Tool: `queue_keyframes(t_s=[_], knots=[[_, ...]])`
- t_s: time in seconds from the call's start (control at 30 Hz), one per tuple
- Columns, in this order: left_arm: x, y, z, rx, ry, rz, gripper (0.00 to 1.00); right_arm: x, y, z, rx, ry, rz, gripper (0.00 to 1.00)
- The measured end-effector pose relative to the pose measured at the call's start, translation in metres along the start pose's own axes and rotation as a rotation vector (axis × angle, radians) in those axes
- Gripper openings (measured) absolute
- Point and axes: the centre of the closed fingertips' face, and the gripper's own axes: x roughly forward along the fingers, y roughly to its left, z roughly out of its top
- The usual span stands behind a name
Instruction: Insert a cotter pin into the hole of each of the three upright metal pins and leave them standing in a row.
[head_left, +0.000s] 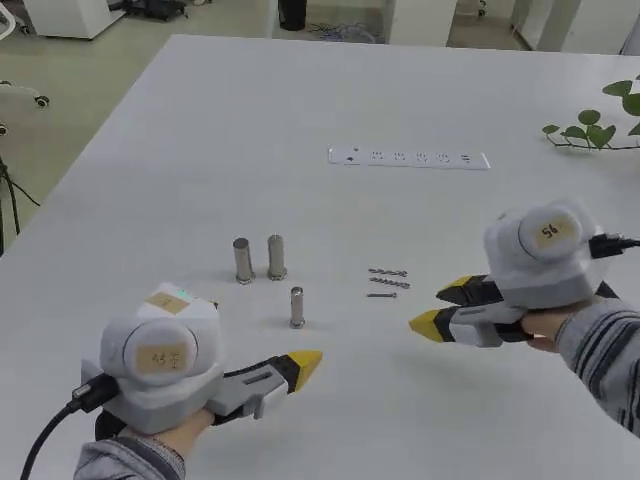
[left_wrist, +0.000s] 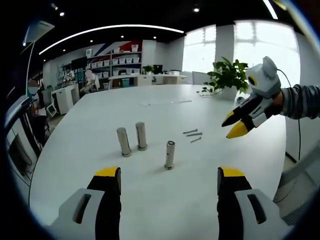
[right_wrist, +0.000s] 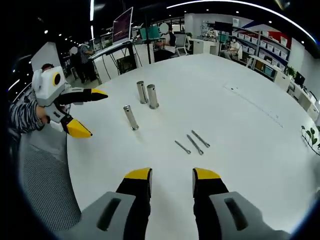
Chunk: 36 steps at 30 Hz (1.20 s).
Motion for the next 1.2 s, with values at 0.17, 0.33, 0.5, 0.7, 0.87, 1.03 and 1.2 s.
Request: queue_keyframes(t_s=[0.17, 0.33, 0.5, 0.7, 0.87, 1.03, 1.2], knots=[[-0.002, 0.004, -0.004, 0.008, 0.009, 0.011, 0.78, 0.014, -0.007, 0.0, -0.049, 0.07, 0.032, 0.26], [-0.003, 0.007, -0.002, 0.004, 0.003, 0.025, 0.77, 0.027, -0.014, -0.002, -0.098, 0.129, 0.044, 0.25], [-0.004, 0.01, -0.005, -0.003, 0.003, 0.039, 0.75, 0.037, -0.019, -0.005, -0.176, 0.201, 0.085, 0.24], [-0.005, 0.013, -0.003, -0.005, -0.011, 0.051, 0.73, 0.048, -0.019, -0.001, -0.282, 0.224, 0.118, 0.2], [-0.006, 0.015, -0.004, -0.012, -0.008, 0.056, 0.72, 0.056, -0.019, 0.004, -0.314, 0.235, 0.14, 0.18], [-0.007, 0.015, -0.004, -0.013, -0.01, 0.058, 0.71, 0.061, -0.018, 0.007, -0.335, 0.249, 0.161, 0.16], [-0.006, 0.014, -0.003, -0.01, -0.01, 0.054, 0.7, 0.063, -0.017, 0.004, -0.362, 0.273, 0.179, 0.11]])
